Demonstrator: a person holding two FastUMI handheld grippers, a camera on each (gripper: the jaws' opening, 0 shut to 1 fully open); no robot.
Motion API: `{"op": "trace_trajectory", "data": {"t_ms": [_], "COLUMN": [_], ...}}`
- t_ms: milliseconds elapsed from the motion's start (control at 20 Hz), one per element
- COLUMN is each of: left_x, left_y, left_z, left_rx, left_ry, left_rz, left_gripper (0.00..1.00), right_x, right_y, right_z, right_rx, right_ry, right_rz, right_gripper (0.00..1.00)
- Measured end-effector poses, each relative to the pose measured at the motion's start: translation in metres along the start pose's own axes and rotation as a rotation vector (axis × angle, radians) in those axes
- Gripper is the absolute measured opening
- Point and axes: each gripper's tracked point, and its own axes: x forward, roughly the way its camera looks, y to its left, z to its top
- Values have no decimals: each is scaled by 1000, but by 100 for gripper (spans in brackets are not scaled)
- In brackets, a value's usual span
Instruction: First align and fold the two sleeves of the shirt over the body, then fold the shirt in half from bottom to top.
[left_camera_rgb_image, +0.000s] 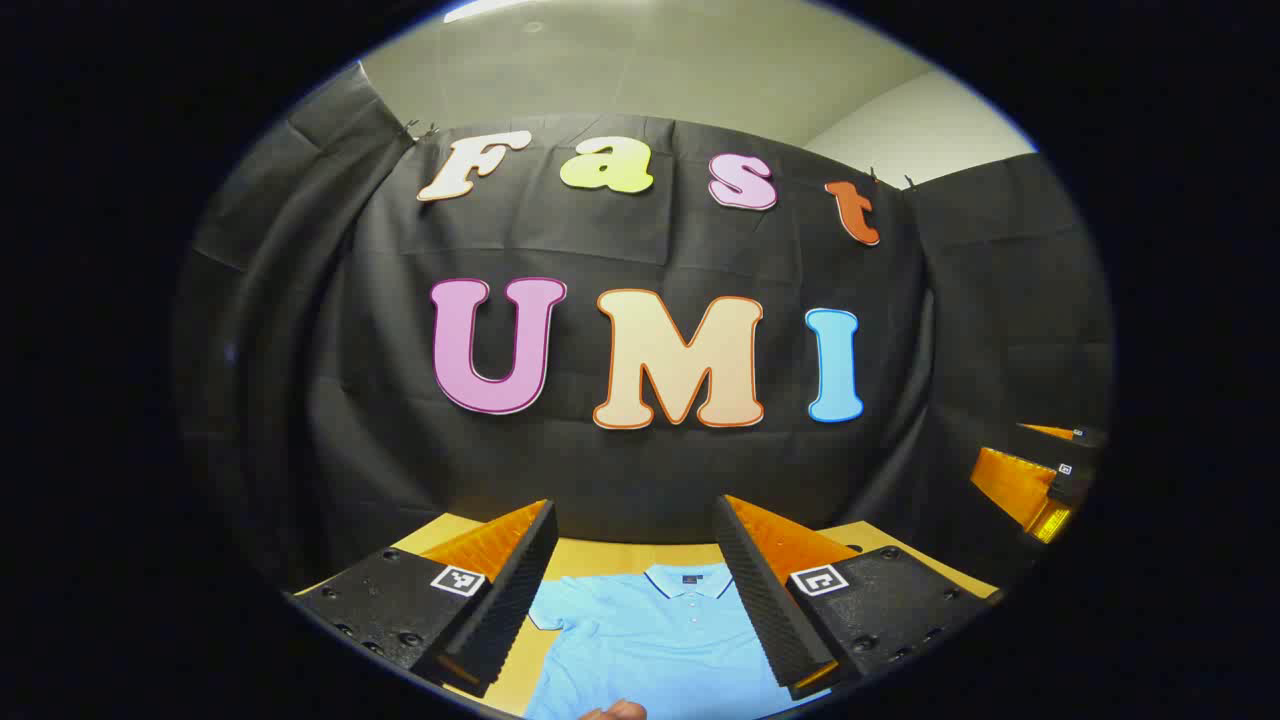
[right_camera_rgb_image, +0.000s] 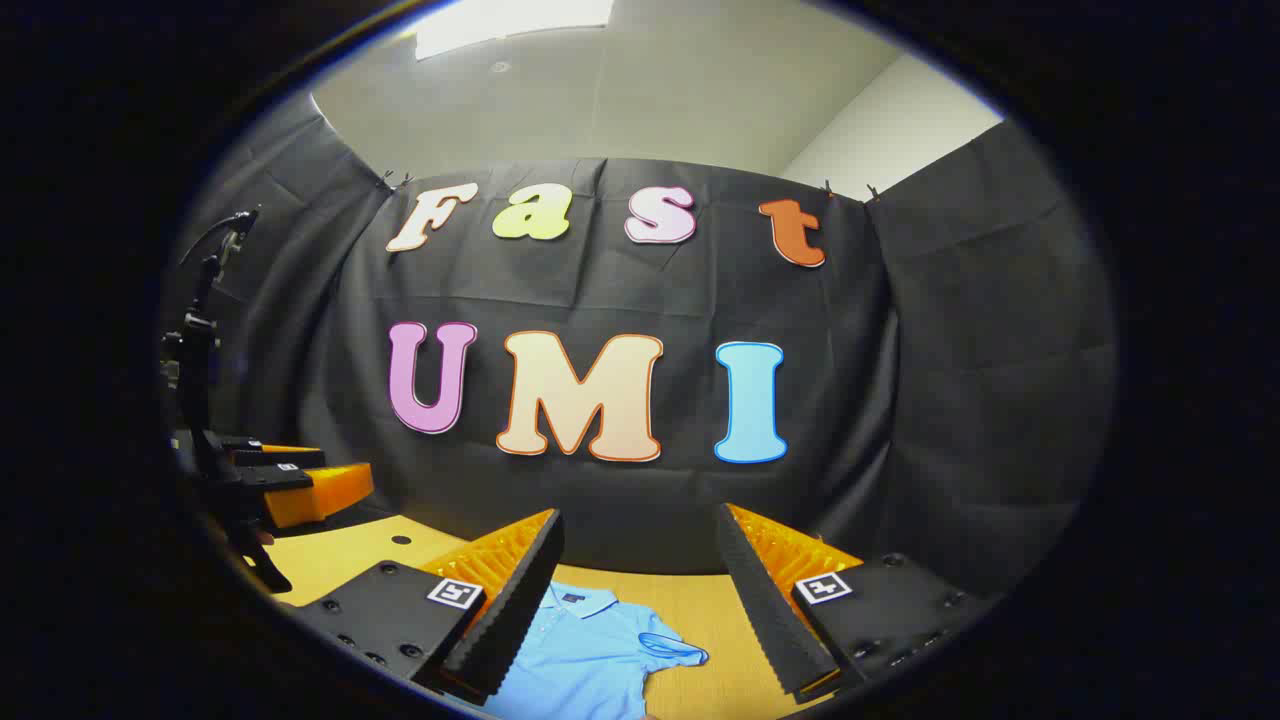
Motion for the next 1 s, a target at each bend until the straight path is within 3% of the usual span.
{"op": "trace_trajectory", "data": {"t_ms": [350,750,1000], "left_x": [2,15,18], "left_y": [16,16,21], "left_z": [7,8,7], "left_rx": [53,43,33], "left_ry": [-20,-19,-17], "left_rz": [45,31,31], "left_gripper": [94,94,94], "right_x": [8,15,26], "right_y": [-1,-6,2], "right_z": [-3,-8,-22], "right_rx": [12,8,47], "right_ry": [11,15,42], "right_rz": [-24,-52,-29], "right_gripper": [98,98,97]}}
